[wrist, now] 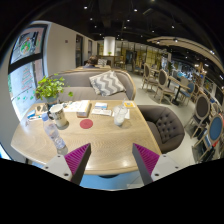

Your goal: Pour water

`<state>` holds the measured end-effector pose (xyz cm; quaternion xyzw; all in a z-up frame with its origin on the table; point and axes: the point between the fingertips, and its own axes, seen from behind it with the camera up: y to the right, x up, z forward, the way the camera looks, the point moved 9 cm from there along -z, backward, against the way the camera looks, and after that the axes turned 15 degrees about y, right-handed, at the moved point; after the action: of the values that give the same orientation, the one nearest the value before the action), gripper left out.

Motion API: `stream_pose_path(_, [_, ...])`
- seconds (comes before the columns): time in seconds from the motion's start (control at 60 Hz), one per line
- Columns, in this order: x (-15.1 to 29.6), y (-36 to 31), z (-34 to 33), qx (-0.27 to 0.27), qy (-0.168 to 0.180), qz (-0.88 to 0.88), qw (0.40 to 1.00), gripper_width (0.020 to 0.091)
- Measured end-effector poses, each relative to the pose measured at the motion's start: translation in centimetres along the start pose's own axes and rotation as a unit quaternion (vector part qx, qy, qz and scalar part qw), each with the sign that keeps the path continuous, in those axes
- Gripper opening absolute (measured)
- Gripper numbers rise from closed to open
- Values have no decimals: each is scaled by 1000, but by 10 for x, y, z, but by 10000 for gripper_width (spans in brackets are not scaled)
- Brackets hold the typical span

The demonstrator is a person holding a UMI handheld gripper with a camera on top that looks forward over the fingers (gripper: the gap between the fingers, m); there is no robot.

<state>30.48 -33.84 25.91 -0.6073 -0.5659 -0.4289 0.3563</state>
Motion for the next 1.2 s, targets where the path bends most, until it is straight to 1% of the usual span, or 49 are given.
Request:
stream_pose_path(0.133, [-5, -13, -4, 5, -1, -8, 1000, 843])
stream_pose_path(0.233, [-19, -41, -7, 15, -5, -4, 1000, 851])
stream_pose_path(0.5, [-55, -149, 0, 58, 0, 18, 998, 849])
stream_pose_path(0.617, [-62, -200, 23, 81, 11, 24, 996, 851])
stream_pose_path(0.717, [-63, -236, 53, 95, 28, 27, 995, 856])
stream_pose_path(0.783, [-64, -252, 77, 93, 42, 25, 994, 856])
stream_pose_path(0.867, [-69, -266, 111, 81, 48, 25, 995, 855])
stream_pose_path(0.967, [-76, -276, 147, 68, 50, 38, 996, 802])
stream_pose_path(1.0, [-77, -278, 156, 64, 52, 40, 996, 774])
stream_pose_path(1.067, [-84, -280, 174, 59, 51, 39, 996, 673])
stream_pose_path(1.117, [-88, -283, 178, 57, 51, 38, 996, 577])
stream_pose_path(1.15, [-87, -285, 181, 59, 57, 40, 996, 512])
stream_pose_path(1.2, [-87, -286, 183, 56, 59, 39, 996, 489])
